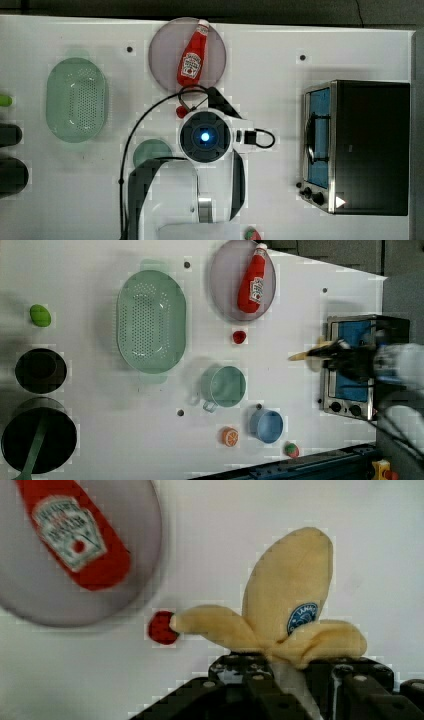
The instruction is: Pick banana from table and place on oven.
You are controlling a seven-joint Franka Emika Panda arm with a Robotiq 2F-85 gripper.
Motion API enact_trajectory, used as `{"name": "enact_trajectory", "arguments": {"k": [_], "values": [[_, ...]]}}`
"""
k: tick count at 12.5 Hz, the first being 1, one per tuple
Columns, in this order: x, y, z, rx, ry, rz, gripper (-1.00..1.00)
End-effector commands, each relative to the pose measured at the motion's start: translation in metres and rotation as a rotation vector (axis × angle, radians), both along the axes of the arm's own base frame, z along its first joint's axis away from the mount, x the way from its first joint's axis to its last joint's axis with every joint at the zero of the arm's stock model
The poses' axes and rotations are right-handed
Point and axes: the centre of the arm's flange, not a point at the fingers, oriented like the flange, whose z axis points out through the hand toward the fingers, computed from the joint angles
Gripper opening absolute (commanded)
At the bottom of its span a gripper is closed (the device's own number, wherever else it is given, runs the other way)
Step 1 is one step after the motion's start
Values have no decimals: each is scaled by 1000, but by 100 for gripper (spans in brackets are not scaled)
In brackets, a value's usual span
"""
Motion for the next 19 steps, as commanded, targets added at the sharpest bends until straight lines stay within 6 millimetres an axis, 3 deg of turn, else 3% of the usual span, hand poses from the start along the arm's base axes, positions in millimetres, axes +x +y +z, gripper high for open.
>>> {"name": "enact_trajectory", "arguments": {"k": [1,5,8,12,16,19], "values": [[1,-4,83,2,-5,-54,-50],[-7,-37,169,8,71,-108,-50],[2,-88,193,22,36,-61,-50],[8,-187,175,33,62,48,-50],[0,-297,137,-1,64,128,-50],[-14,-367,106,-67,62,154,-50]]}}
